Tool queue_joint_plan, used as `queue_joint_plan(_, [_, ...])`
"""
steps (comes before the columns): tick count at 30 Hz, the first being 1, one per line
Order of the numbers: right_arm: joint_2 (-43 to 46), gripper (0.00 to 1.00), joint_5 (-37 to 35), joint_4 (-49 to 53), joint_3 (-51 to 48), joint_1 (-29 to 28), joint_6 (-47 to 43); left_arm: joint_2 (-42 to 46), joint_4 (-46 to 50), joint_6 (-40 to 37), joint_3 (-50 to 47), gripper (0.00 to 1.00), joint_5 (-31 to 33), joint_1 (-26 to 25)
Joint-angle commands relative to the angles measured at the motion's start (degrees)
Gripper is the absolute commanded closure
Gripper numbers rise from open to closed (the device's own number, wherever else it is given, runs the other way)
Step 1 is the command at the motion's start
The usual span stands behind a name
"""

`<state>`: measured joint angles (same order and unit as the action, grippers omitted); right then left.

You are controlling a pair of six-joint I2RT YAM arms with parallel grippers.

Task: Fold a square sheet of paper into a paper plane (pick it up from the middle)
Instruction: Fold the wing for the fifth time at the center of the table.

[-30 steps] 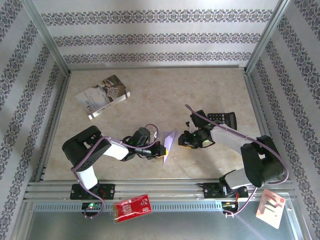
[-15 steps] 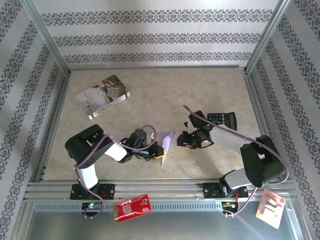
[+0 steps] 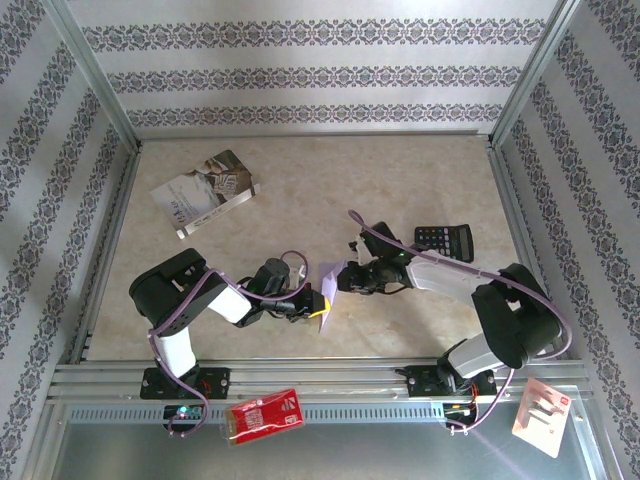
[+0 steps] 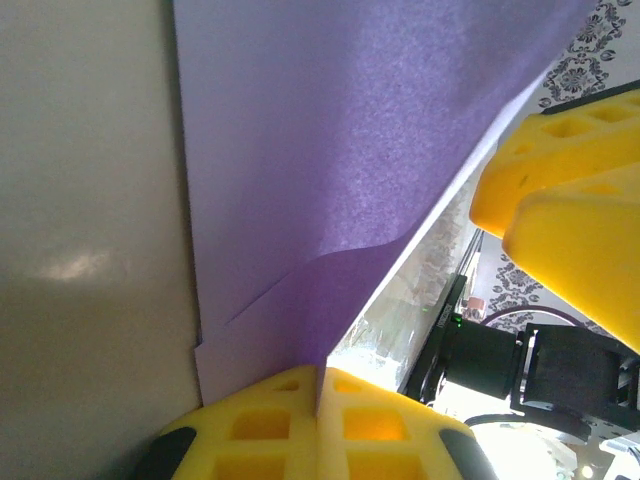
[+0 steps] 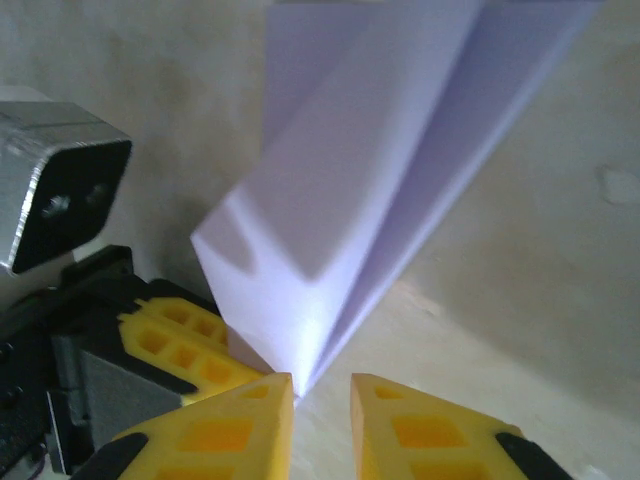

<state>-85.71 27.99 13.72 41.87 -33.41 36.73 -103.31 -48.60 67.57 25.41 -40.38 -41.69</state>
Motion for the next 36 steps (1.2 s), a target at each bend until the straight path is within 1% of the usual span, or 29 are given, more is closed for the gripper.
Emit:
queue_joint_plan(1, [-2.1,0.80,1.1,-4.8,2.1,-1.4,1.9,-1.1,-1.9,0.8,-0.7,1.00,-0.6,1.0])
queue_joint_plan(8, [-7.4,0.84,2.6,-7.5,5.0,-3.7,3.0,-1.6,-2.3,0.9,-1.0,1.00,-0.7,1.0])
queue_joint_plan(15, [-10.7,0.85,1.2,-7.6,5.4,-2.9,2.4,-1.6,-2.6,1.2,-1.3,1.00,-0.6,1.0])
queue_joint_plan(22, [-11.3,0.85,1.0,-7.4,4.7,-1.4,1.5,-1.6,-2.6,1.6,-1.4,1.00,-0.4,1.1])
queue_joint_plan(36, [-12.9,0.86,0.7,-6.6,5.2,-0.3,-0.2,-1.0,-0.7,1.4,-1.0,1.00,-0.1,1.2])
